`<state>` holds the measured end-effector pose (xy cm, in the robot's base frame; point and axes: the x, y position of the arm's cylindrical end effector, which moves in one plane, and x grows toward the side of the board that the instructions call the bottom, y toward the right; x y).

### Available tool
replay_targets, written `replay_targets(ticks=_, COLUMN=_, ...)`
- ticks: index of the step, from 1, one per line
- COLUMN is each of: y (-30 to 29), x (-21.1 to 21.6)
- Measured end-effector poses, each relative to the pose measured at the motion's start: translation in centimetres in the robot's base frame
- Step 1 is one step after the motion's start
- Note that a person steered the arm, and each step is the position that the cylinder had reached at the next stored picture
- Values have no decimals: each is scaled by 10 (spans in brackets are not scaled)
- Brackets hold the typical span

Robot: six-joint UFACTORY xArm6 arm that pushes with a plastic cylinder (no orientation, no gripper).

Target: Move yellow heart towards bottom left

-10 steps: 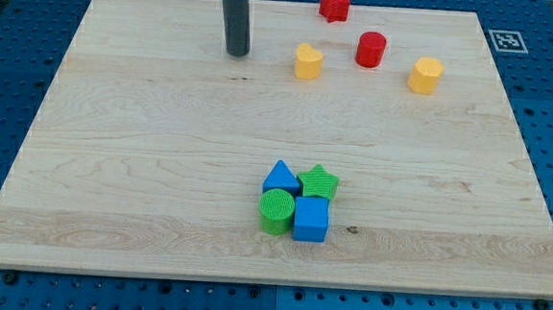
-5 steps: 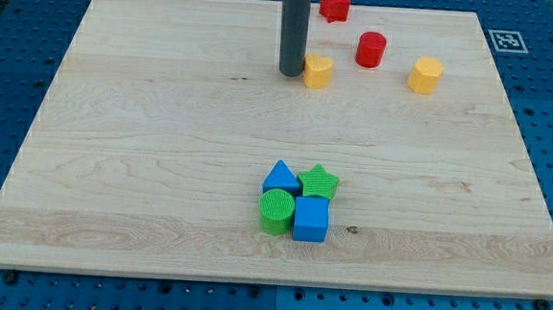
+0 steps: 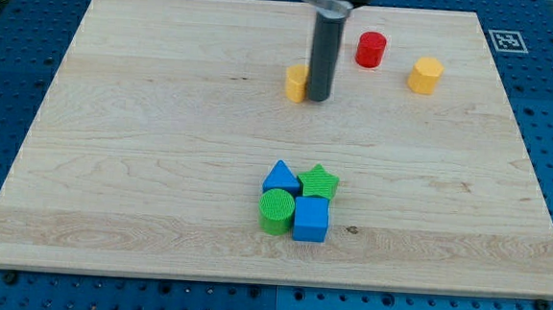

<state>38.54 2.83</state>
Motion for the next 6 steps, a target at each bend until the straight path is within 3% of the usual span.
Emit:
replay_targets(ticks=3, y=-20, x=-45)
replay_targets(ticks=6, y=-91, x=-67)
